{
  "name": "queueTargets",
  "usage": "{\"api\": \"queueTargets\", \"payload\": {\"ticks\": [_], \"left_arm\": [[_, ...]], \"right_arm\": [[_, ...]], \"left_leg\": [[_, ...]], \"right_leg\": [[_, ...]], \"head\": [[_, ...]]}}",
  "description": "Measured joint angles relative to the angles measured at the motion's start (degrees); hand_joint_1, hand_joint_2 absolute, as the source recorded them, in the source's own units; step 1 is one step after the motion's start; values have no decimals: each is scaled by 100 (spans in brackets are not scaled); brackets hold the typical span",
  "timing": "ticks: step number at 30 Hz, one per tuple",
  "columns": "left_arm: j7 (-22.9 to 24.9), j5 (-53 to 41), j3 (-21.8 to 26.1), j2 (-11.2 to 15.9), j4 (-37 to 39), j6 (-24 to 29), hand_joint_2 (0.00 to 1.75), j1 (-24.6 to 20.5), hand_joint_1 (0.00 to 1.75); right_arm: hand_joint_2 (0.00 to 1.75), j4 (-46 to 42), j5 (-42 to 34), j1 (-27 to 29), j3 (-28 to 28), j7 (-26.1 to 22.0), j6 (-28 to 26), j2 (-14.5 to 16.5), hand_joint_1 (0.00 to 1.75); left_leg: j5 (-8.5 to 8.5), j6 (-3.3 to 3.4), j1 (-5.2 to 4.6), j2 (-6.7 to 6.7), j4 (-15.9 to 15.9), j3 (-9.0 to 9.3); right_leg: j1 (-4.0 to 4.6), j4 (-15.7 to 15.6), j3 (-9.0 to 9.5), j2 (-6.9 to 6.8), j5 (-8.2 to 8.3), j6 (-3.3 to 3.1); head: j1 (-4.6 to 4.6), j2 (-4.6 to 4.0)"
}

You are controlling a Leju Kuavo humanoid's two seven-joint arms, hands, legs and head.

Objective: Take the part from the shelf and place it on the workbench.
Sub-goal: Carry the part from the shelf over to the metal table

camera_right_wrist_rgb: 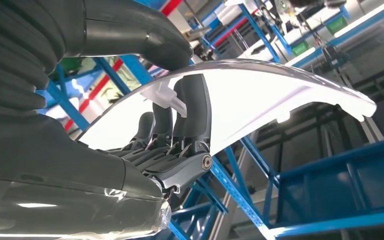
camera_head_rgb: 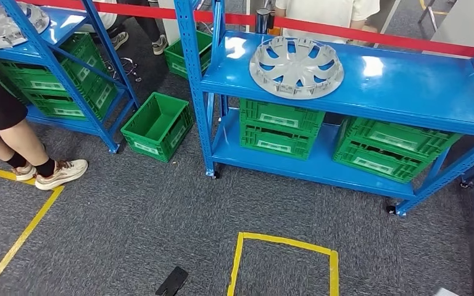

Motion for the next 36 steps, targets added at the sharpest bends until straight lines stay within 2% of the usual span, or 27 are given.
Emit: {"api": "queueTargets", "payload": {"ticks": [1,2,3,4,5,6,7,9,10,11,12,14,15,16,17,19,20,21,24,26,27,29,30,31,32,34,36], "left_arm": [[1,-8,-1,1,-1,-15,175,-3,0],[0,-18,-1,1,-1,-28,175,-5,0],[-1,-27,-1,2,-2,-38,175,-10,0],[-2,-33,-1,2,-3,-44,175,-19,0],[-6,-36,-1,1,-5,-49,175,-30,0],[-10,-38,-1,0,-7,-51,175,-42,0],[-13,-39,0,-1,-8,-52,175,-50,0],[-15,-41,0,-2,-8,-55,175,-49,0],[-15,-42,0,-3,-8,-55,175,-47,0],[-16,-42,0,-6,-8,-55,175,-47,0],[-15,-43,0,-9,-8,-56,175,-48,0],[-2,-47,0,-9,-7,-56,175,-41,0],[7,-44,-1,-6,-7,-57,175,-33,0],[14,-40,-1,-2,-6,-56,175,-26,0],[16,-34,-1,2,-5,-56,175,-23,0],[6,-28,-1,2,-7,-56,175,-25,0],[0,-30,0,-1,-7,-55,175,-30,0],[-3,-31,1,-3,-8,-52,175,-34,0],[18,-21,-1,-6,-8,-25,175,-35,0],[32,2,-1,-1,-7,-4,175,-34,0],[36,11,-1,2,-7,3,175,-34,0],[39,15,-1,7,-6,10,175,-28,0],[43,15,-1,8,-5,11,175,-23,0],[46,15,-1,8,-5,12,175,-18,0],[49,15,-1,9,-4,13,175,-16,0],[52,15,-1,14,-4,14,175,-18,0],[53,15,-1,20,-5,14,175,-24,0]], "right_arm": [[175,1,-3,6,0,-4,-1,9,175],[175,1,-7,5,1,-10,-2,17,175],[175,1,-10,4,1,-17,-3,27,175],[175,0,-12,2,1,-22,-4,35,175],[175,-1,-14,-2,0,-26,-5,43,175],[175,-1,-15,-8,-1,-28,-8,50,175],[175,-2,-15,-13,-2,-30,-10,56,175],[175,-2,-17,-17,-3,-31,-13,63,175],[175,-2,-18,-17,-4,-32,-13,64,175],[175,-2,-21,-18,-6,-38,-13,64,175],[175,-1,-29,-19,-8,-50,-13,64,175],[175,4,-56,-21,-2,-79,-13,67,175],[175,9,-69,-23,3,-90,-13,70,175],[175,15,-82,-26,6,-97,-13,74,175],[175,22,-98,-32,7,-101,-13,76,175],[175,30,-150,-54,5,-106,-13,79,175],[175,32,-182,-72,4,-109,-13,79,175],[175,32,-208,-94,4,-115,-11,78,175],[175,33,-246,-135,7,-130,7,74,175],[175,33,-250,-152,8,-131,23,76,175],[175,33,-250,-159,8,-131,28,78,175],[175,35,-250,-163,9,-131,33,88,175],[175,38,-250,-162,10,-131,35,94,175],[175,42,-250,-163,11,-131,36,99,175],[175,45,-250,-164,11,-131,37,103,175],[175,49,-250,-168,10,-131,37,108,175],[175,48,-250,-179,10,-131,37,110,175]], "left_leg": [[88,-11,2,1,108,39],[246,-16,3,4,-5,193],[397,-17,5,10,-315,452],[457,-11,4,15,-716,752],[453,8,3,17,-1074,999],[400,35,0,17,-1327,1154],[341,74,-6,13,-1442,1207],[340,168,5,11,-1490,1180],[364,215,15,12,-1496,1161],[392,255,27,15,-1506,1141],[419,285,36,18,-1509,1112],[467,307,35,22,-1504,1044],[488,305,34,24,-1502,1014],[504,300,33,27,-1500,993],[517,292,32,28,-1500,984],[532,274,31,30,-1502,986],[540,256,26,31,-1498,977],[551,233,21,36,-1493,955],[582,140,10,60,-1493,899],[439,84,9,50,-1326,826],[272,61,11,34,-1075,712],[-112,28,17,7,-306,353],[-213,17,17,2,8,204],[-205,13,17,1,146,137],[-77,16,17,3,44,189],[313,41,16,10,-674,558],[504,90,10,14,-1275,852]], "right_leg": [[0,29,-71,-3,37,10],[-3,69,-141,-4,65,22],[-6,119,-202,-6,80,37],[-3,179,-257,-8,84,55],[2,238,-302,-11,83,74],[9,291,-338,-14,84,98],[16,326,-370,-16,93,126],[13,369,-410,-15,107,181],[8,434,-446,-8,53,216],[-1,597,-516,1,-72,254],[-15,891,-638,10,-269,295],[-42,1666,-946,17,-686,357],[-51,1939,-1043,17,-786,369],[-55,2005,-1040,18,-767,367],[-56,1832,-923,18,-633,352],[-45,1016,-471,31,-243,282],[-33,631,-275,38,-114,239],[-19,376,-159,46,-57,201],[-16,221,-143,47,-46,140],[-41,166,-141,33,7,97],[-51,144,-143,24,29,79],[-41,156,-168,11,38,65],[-34,167,-178,4,38,64],[-29,179,-185,-1,36,64],[-25,195,-189,-4,32,65],[-25,243,-193,-4,5,82],[-10,318,-229,3,-29,128]], "head": [[0,0],[-2,0],[-4,0],[-5,0],[-7,0],[-8,0],[-6,0],[-7,0],[-2,0],[1,0],[6,0],[8,0],[8,0],[7,0],[6,0],[5,0],[5,0],[5,0],[0,0],[-10,0],[-19,0],[-33,0],[-34,0],[-34,0],[-34,0],[-33,0],[-31,0]]}}
